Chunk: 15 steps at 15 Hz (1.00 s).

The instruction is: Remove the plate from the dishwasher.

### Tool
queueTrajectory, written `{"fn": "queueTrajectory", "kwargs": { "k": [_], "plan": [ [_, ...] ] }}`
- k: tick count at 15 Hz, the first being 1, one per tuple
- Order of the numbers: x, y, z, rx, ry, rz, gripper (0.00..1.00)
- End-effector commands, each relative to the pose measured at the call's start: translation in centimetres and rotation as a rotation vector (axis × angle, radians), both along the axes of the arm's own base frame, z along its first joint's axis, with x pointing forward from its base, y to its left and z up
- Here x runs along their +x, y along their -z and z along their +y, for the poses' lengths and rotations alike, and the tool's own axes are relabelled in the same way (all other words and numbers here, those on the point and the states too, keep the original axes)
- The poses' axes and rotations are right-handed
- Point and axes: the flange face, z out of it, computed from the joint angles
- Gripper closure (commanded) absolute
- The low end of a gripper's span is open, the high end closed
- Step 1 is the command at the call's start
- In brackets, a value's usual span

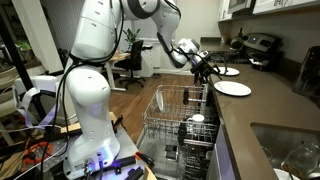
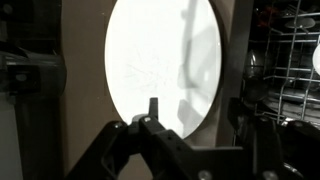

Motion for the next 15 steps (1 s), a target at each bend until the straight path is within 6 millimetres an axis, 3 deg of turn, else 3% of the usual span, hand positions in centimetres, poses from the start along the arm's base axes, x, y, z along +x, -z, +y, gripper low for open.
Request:
{"fn": "queueTrajectory", "kwargs": {
  "k": [1,4,5,7,15],
  "plan": [
    [-0.3,-1.3,0.7,0.054,-0.056,0.029,0.21],
    [-0.6,-2.0,1.9,0.04,-0.07,0.059,0.17],
    [-0.7,-2.4,2.4,0.037,-0.078,0.066,0.07],
    [-0.9,-3.1,3.2,0.04,-0.099,0.076,0.0],
    [-2.9,-6.2,6.8,0.126,-0.199,0.154,0.0]
  ]
}}
